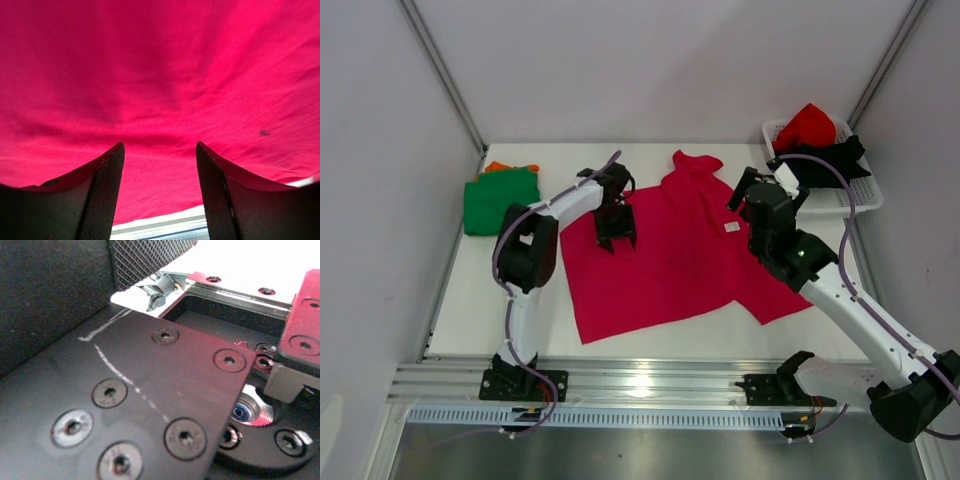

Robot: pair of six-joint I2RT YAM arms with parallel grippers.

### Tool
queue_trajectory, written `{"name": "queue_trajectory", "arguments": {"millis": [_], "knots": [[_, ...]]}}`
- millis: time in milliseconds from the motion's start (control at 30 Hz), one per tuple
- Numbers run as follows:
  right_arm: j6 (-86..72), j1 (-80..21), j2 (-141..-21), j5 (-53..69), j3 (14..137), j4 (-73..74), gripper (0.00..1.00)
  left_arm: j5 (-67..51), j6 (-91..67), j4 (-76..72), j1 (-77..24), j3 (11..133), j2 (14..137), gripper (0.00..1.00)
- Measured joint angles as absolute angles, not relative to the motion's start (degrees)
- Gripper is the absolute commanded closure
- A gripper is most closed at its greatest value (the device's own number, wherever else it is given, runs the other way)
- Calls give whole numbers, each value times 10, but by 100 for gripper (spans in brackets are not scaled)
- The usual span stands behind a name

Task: Fold and stack the t-shirts
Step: Flatten out the tshirt

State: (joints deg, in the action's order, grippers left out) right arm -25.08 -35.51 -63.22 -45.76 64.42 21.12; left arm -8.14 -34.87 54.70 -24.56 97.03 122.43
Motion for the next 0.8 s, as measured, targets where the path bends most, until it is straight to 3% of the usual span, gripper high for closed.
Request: {"name": "queue_trajectory", "arguments": {"millis": [800], "knots": [[-261, -355, -615, -441, 644, 211, 20, -3, -349, 583, -248, 889, 1208, 40]]}}
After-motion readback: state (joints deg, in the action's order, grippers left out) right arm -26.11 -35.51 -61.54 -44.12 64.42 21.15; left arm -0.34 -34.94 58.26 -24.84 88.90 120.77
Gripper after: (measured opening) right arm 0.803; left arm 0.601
